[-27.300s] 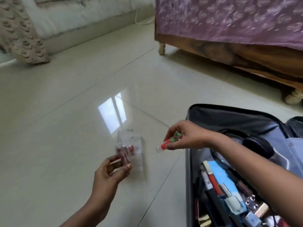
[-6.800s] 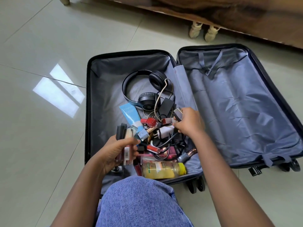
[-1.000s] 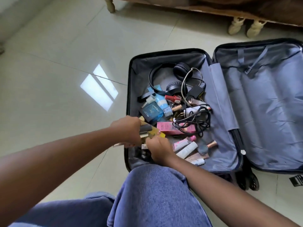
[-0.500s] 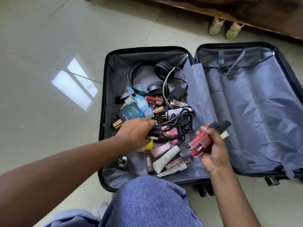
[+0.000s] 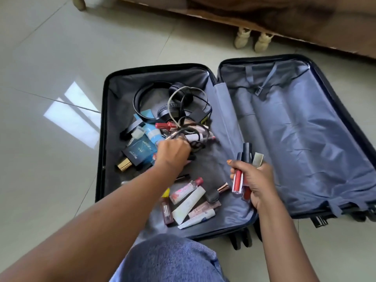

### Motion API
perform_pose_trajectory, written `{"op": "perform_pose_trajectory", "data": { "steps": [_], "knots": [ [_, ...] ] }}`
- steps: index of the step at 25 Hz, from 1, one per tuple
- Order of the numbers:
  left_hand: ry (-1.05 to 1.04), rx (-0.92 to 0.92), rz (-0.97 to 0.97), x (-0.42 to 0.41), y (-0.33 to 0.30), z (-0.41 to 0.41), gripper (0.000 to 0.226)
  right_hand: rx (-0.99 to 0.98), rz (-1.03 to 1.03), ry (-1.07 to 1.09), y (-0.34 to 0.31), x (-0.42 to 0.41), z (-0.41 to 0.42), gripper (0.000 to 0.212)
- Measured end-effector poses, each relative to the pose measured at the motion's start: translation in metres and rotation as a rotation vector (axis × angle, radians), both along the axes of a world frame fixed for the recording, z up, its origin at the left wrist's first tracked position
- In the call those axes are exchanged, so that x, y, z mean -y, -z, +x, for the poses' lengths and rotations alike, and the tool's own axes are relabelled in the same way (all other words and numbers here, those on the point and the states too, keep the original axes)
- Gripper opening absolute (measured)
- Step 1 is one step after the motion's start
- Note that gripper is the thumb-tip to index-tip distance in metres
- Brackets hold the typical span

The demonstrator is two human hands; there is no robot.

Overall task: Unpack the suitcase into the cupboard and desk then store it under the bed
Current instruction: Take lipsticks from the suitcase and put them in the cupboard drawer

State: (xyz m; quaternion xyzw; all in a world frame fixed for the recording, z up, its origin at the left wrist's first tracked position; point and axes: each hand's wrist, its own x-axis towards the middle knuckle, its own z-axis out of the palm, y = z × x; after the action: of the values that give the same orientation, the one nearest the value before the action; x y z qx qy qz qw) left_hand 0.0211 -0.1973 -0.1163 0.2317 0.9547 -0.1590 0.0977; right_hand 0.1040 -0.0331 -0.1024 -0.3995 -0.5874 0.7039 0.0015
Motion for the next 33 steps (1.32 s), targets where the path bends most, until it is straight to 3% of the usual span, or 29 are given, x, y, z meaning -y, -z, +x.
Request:
{"op": "perform_pose_trajectory", "data": {
  "steps": [4,8,10,12,14,17,20,22,26,33],
  "knots": [
    [-0.151,0.179,-0.037,0.011,-0.014,0.019,0.029,0.049,-0.002,-0.060,-0.008,-0.001,0.002,0.014],
    [-0.080,0.418,-0.099,0.016,-0.033,0.053,0.029,0.106,0.002,-0.132,-0.018,0.007,-0.004,0.014],
    [-0.070,0.623,-0.075,0.022,-0.052,0.053,0.029,0.104,-0.082,-0.186,-0.028,0.017,-0.010,0.012],
    [-0.190,0.848,0.040,0.032,-0.083,0.049,0.030,0.087,-0.172,-0.243,-0.045,0.031,-0.019,0.008],
    [-0.238,0.779,0.090,0.047,-0.119,0.043,0.032,0.038,-0.296,-0.241,-0.065,0.049,-0.031,0.009],
    [-0.314,0.469,0.152,0.080,-0.178,0.050,0.026,-0.042,-0.485,-0.167,-0.093,0.084,-0.041,0.010],
    [-0.624,0.472,0.403,0.118,-0.216,0.060,0.032,-0.019,-0.569,-0.142,-0.102,0.121,-0.033,0.023],
    [-0.678,0.481,0.290,0.140,-0.219,0.055,0.032,0.001,-0.606,-0.083,-0.100,0.135,-0.029,0.028],
    [-0.606,0.382,0.103,0.148,-0.201,0.038,0.036,-0.003,-0.549,0.074,-0.104,0.136,-0.026,0.008],
    [-0.623,0.547,0.004,0.127,-0.178,0.082,0.035,0.233,-0.597,0.196,-0.171,0.182,0.029,0.011]
  ]
}}
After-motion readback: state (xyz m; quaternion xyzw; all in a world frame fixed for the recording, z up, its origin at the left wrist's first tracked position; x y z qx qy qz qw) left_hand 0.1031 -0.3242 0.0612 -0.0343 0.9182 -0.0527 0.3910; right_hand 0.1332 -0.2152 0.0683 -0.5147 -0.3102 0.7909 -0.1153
